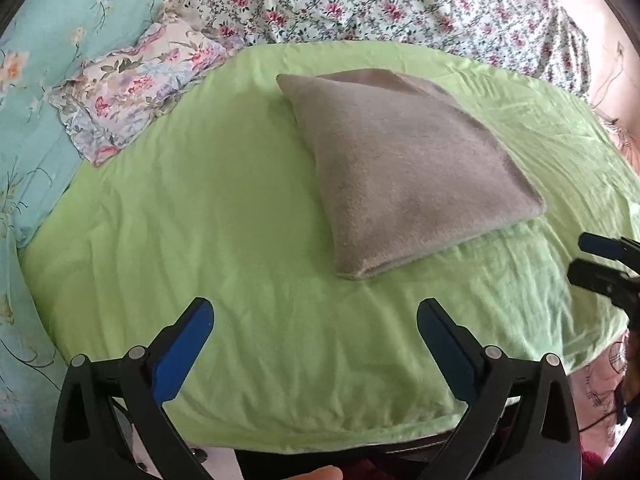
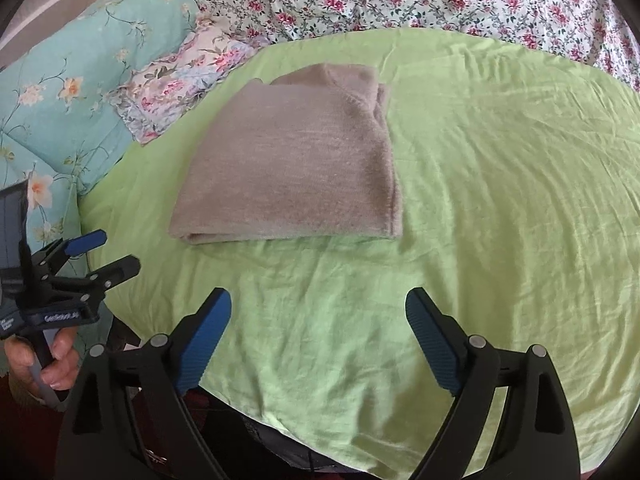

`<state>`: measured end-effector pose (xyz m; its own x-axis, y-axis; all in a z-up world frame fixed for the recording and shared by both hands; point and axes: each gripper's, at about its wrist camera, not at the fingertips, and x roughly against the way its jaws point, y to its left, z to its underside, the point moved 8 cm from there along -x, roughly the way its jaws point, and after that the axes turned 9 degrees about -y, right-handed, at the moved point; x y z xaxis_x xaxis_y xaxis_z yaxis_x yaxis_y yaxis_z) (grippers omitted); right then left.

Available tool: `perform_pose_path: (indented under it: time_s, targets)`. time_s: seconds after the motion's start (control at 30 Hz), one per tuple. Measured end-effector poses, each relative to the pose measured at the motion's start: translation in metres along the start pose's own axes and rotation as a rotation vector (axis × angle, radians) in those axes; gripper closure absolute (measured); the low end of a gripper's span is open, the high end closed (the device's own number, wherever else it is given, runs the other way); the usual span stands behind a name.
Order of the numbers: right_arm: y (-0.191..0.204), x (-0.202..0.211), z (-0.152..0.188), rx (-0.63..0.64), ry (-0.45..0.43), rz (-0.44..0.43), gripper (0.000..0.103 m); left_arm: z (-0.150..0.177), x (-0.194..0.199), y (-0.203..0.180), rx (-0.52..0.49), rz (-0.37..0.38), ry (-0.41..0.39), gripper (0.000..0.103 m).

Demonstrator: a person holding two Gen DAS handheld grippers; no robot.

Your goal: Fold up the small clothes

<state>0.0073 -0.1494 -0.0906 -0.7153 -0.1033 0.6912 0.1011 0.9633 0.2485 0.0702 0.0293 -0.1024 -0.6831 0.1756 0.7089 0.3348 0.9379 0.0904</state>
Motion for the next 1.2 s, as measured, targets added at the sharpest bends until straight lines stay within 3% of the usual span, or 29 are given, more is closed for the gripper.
perform_pose_path:
  time_s: [0.57,0.93,1.2]
  targets:
    - [0.019,-0.022,-0.018,0.049,0.021,-0.019,0.014,-0.016,-0.015,0.002,0.018,-0.021,0.015,0.001]
    - [0.019,-0.034,-0.057,0.067,-0.006,-0.032,0.014,-0.046,-0.017,0.002,0.022,-0.026,-0.031,0.001]
    - [-0.007,-0.048,-0.094,-0.015,-0.046,-0.03,0.014,-0.064,-0.029,0.014,0.066,-0.03,-0.034,0.001]
